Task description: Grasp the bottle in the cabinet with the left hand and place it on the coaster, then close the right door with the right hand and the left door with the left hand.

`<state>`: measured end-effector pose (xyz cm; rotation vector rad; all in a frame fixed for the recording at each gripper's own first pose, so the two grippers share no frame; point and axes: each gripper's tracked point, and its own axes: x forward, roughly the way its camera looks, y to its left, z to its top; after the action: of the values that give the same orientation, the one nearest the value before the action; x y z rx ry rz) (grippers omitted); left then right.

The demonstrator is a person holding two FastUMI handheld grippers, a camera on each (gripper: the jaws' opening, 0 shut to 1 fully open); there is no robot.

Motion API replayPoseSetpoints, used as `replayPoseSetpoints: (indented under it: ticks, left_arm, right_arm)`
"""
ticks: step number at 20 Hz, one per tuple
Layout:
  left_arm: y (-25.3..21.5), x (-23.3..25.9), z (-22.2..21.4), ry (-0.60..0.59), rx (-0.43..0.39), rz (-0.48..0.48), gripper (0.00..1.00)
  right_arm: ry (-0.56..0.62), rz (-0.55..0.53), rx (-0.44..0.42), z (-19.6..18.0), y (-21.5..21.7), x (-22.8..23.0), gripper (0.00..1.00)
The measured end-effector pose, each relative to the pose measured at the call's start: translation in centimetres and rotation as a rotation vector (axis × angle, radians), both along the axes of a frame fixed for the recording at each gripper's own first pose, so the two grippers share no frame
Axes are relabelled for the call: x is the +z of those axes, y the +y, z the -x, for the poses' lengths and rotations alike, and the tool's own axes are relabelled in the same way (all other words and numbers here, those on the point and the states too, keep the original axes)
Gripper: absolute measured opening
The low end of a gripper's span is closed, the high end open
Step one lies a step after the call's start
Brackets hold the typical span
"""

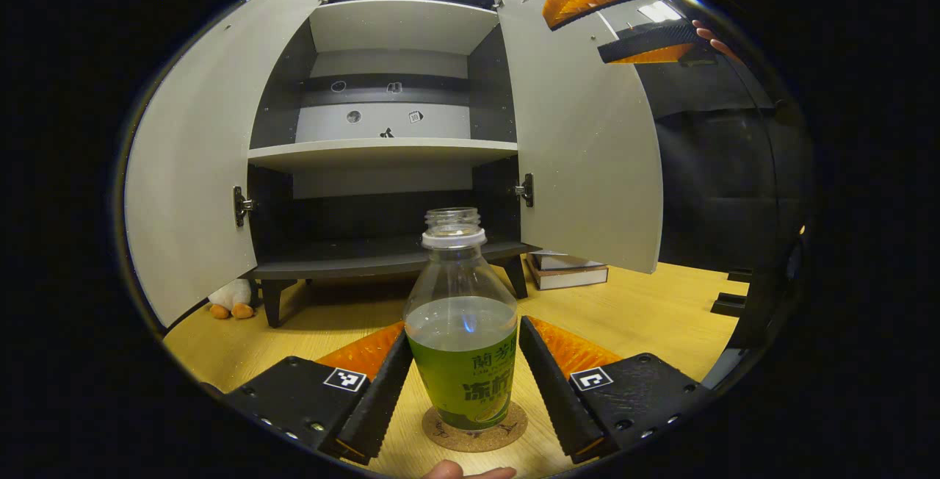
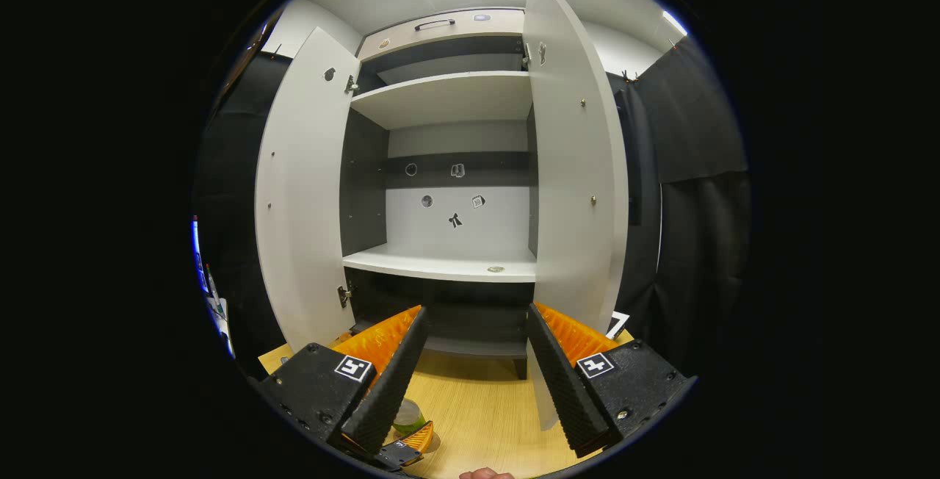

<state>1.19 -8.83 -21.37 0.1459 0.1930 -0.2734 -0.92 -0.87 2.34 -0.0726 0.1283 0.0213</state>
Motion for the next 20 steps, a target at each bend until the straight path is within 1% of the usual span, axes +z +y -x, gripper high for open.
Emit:
replayPoseSetpoints:
  ticks: [1, 2, 5, 6, 10, 12, 14, 17, 18, 19, 20]
  left_arm:
    - [0.0, 0.4, 0.0, -0.006, 0.001, 0.006, 0.88]
    - [0.1, 0.8, 0.1, -0.013, 0.006, 0.01, 0.93]
    - [0.6, 2.9, 0.1, -0.043, 0.02, 0.032, 0.98]
    - [0.6, 4.1, 0.2, -0.061, 0.02, 0.046, 0.95]
    - [0.4, 10.5, 0.3, -0.134, 0.016, 0.102, 0.95]
    - [0.4, 14.0, 0.3, -0.161, 0.026, 0.138, 0.95]
    - [1.0, 17.2, 0.1, -0.174, 0.055, 0.166, 0.95]
    - [1.5, 19.5, -0.1, -0.156, 0.081, 0.184, 0.95]
    - [1.7, 19.9, -0.1, -0.151, 0.088, 0.187, 0.98]
    - [2.1, 20.1, -0.1, -0.151, 0.099, 0.191, 0.94]
    - [2.2, 20.1, -0.1, -0.149, 0.105, 0.192, 0.99]
  right_arm:
    - [0.0, 0.001, 0.001, 0.0, 0.0, 0.0, 0.83]
    - [0.001, 0.0, 0.001, 0.0, 0.0, 0.0, 0.83]
    - [-0.004, -0.006, -0.001, 0.1, -0.2, 0.1, 0.83]
    - [-0.01, -0.007, -0.003, 0.1, -0.2, 0.3, 0.83]
    - [-0.028, -0.023, -0.012, 0.6, -0.8, 0.3, 0.83]
    - [-0.034, -0.038, -0.017, 1.0, -1.1, 0.2, 0.83]
    - [-0.06, -0.055, -0.027, 1.4, -1.8, 0.5, 0.83]
    - [-0.097, -0.094, -0.055, 2.1, -3.4, 0.8, 0.83]
    - [-0.111, -0.097, -0.06, 2.4, -4.0, 1.2, 0.83]
    - [-0.126, -0.085, -0.07, 2.6, -4.9, 1.8, 0.83]
    - [-0.134, -0.064, -0.087, 2.9, -6.2, 2.5, 0.83]
